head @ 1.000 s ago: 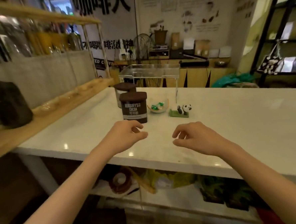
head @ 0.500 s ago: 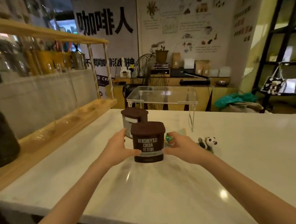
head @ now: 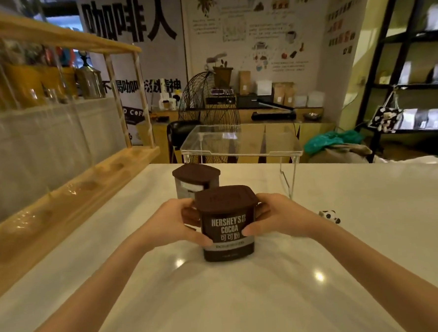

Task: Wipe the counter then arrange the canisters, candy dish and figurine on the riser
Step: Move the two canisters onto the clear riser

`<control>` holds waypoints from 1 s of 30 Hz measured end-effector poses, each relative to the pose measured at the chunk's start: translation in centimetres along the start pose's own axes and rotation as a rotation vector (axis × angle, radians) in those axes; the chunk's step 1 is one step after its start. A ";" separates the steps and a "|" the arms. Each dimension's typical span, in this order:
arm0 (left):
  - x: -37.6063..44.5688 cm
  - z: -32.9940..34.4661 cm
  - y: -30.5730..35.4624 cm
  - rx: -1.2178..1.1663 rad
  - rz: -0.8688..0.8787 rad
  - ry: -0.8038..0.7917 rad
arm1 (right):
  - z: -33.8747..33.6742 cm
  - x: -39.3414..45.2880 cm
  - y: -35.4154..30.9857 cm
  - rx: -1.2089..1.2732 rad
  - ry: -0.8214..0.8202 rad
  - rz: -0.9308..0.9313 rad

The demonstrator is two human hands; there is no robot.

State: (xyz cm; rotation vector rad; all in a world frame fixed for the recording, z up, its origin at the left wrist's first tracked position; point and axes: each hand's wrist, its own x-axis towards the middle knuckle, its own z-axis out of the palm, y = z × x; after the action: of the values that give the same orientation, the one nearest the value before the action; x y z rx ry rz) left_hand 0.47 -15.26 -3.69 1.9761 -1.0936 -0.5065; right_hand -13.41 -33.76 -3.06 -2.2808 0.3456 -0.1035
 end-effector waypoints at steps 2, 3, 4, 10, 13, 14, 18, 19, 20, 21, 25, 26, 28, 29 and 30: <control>0.4 -1.1 0.9 0.007 0.019 0.043 | -1.2 0.5 -0.9 0.046 0.017 -0.012; 0.7 -1.8 1.5 0.010 0.037 0.068 | -2.0 0.7 -1.6 0.074 0.028 -0.034; 1.0 -2.5 2.2 0.009 0.064 0.093 | -2.9 1.0 -2.3 0.105 0.039 -0.067; 3.4 -7.7 6.4 -0.143 0.143 0.244 | -7.7 3.9 -7.1 0.200 0.171 -0.220; 5.3 -9.3 7.5 -0.244 0.183 0.319 | -9.2 6.4 -8.7 0.268 0.257 -0.237; 6.0 -9.7 7.7 -0.268 0.186 0.347 | -9.6 7.4 -9.1 0.283 0.287 -0.241; 9.6 -11.1 7.6 -0.351 0.185 0.460 | -10.8 11.6 -9.7 0.367 0.371 -0.289; 10.6 -11.2 7.5 -0.337 0.196 0.513 | -10.9 12.7 -9.6 0.385 0.385 -0.298; 11.5 -11.2 7.4 -0.312 0.202 0.571 | -10.9 13.8 -9.5 0.403 0.393 -0.301; 12.5 -11.2 7.2 -0.286 0.206 0.622 | -10.9 14.9 -9.4 0.423 0.393 -0.295; 15.8 -10.7 6.4 -0.213 0.216 0.749 | -10.5 19.0 -7.9 0.508 0.379 -0.226; 16.4 -10.5 6.2 -0.177 0.215 0.775 | -10.4 19.9 -7.5 0.550 0.388 -0.203; 17.6 -10.1 5.9 -0.115 0.207 0.810 | -10.0 21.6 -6.7 0.621 0.403 -0.153; 18.2 -9.9 5.7 -0.095 0.196 0.817 | -9.8 22.4 -6.4 0.633 0.411 -0.128; 18.7 -9.7 5.4 -0.067 0.183 0.817 | -9.6 23.0 -6.2 0.642 0.420 -0.106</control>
State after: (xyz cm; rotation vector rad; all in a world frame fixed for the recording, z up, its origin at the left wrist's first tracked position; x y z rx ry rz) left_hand 14.26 -28.15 7.09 1.7327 -0.6969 0.3472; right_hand 8.22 -43.16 7.12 -1.6251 0.3442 -0.6570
